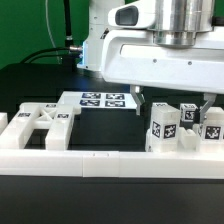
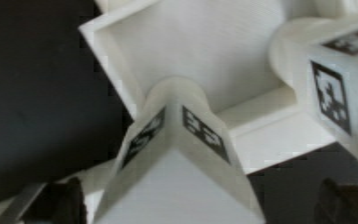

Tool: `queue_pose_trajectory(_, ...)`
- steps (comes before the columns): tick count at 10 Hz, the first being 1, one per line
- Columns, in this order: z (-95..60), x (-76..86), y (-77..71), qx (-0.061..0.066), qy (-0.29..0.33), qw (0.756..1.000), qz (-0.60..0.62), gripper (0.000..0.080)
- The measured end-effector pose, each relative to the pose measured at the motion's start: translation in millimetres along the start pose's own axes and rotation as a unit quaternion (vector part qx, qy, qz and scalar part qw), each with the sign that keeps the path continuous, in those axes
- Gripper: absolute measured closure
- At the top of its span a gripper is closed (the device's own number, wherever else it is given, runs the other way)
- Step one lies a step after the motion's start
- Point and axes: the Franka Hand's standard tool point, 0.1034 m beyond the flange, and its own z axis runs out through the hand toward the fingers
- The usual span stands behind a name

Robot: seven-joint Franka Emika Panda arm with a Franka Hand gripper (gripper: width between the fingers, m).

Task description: Assemble chair

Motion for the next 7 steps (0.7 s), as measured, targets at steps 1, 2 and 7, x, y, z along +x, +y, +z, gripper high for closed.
queue_pose_trajectory(1, 0.7, -0.1, 0.6, -0.001, 0.000, 1.000, -0.030, 0.0150)
queue_pose_trajectory(2, 1.3, 0.1, 1.8, -0.002, -0.001, 0.998, -0.060, 0.0150)
queue_pose_trajectory(7, 0.6, 5.6, 14.4, -0.011, -0.001, 0.976, -0.215, 0.0150)
